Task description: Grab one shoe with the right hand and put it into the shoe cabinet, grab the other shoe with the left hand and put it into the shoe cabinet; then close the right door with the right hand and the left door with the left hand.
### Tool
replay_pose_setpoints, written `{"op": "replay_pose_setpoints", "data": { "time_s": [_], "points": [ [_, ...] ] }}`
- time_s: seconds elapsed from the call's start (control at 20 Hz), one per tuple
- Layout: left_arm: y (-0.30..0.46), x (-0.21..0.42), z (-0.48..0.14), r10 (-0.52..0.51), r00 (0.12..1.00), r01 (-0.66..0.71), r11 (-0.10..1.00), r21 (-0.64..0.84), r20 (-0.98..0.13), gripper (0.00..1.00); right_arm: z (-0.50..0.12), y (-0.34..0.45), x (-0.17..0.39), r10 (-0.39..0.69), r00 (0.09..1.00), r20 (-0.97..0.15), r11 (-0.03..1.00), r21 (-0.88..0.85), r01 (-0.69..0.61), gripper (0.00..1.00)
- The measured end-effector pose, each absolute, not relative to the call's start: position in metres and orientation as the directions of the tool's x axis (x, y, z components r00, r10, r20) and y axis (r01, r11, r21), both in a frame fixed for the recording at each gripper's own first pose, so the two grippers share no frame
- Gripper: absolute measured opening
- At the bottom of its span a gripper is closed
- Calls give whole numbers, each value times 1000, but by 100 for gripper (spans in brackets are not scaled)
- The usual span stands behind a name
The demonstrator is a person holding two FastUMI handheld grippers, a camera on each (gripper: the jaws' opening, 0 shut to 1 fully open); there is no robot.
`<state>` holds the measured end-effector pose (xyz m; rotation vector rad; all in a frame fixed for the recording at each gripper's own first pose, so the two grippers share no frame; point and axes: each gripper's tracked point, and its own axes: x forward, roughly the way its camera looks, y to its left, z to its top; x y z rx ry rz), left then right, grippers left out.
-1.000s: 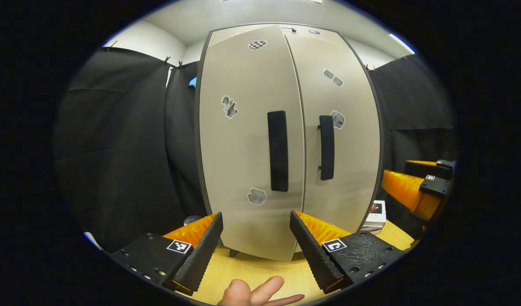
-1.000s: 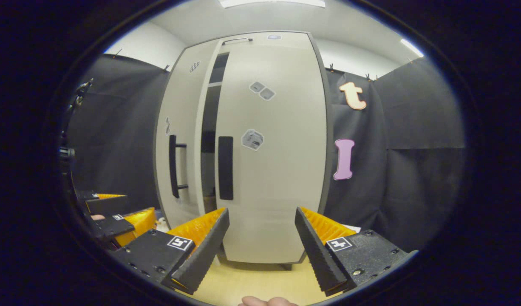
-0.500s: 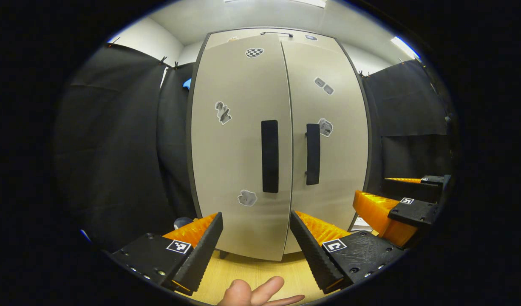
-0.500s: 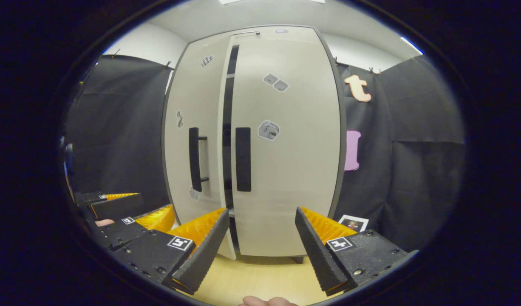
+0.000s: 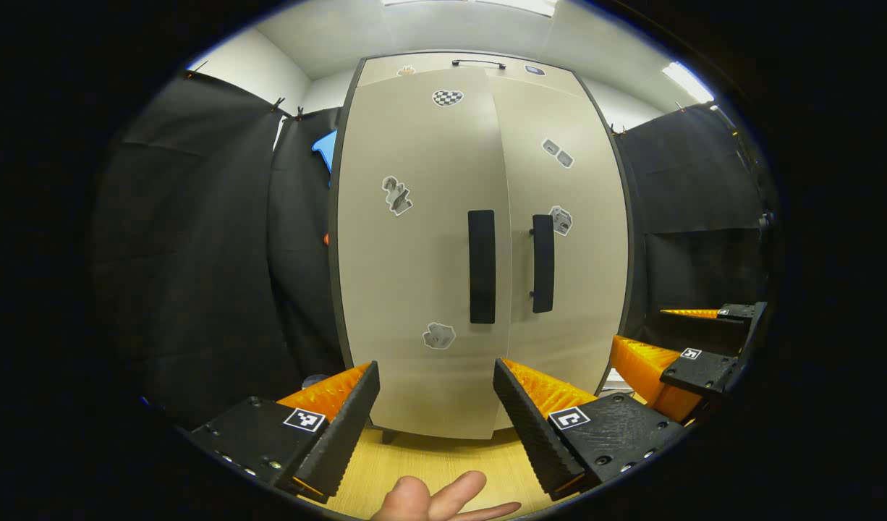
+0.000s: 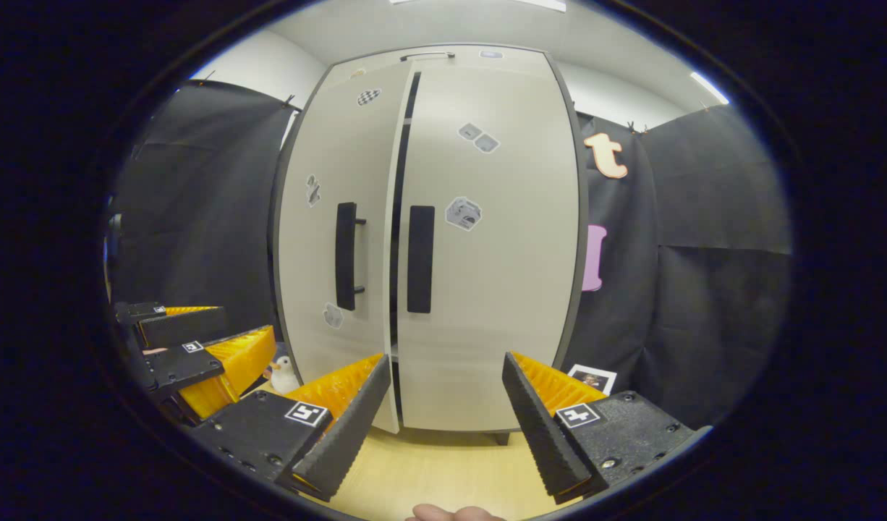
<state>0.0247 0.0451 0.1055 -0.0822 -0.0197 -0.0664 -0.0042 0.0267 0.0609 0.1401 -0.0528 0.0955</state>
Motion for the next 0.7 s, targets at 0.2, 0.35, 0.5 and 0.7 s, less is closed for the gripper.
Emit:
{"op": "replay_pose_setpoints", "data": {
  "time_s": [0.2, 0.35, 0.5, 0.7],
  "points": [
    [47, 21, 108, -83, 995, 87, 994, -65, 56, 96, 55, 26, -9, 56, 996, 69, 990, 123, -64, 100],
    [44, 17, 114, -110, 991, 115, 990, -75, 73, 96, 63, 28, -15, 59, 995, 82, 990, 123, -69, 100],
    [45, 16, 119, -113, 989, 122, 989, -89, 95, 96, 68, 27, -17, 40, 994, 100, 994, 99, -50, 99],
    [48, 15, 122, -114, 988, 123, 988, -88, 101, 96, 72, 29, -22, 41, 994, 100, 994, 95, -51, 99]
  ]
}}
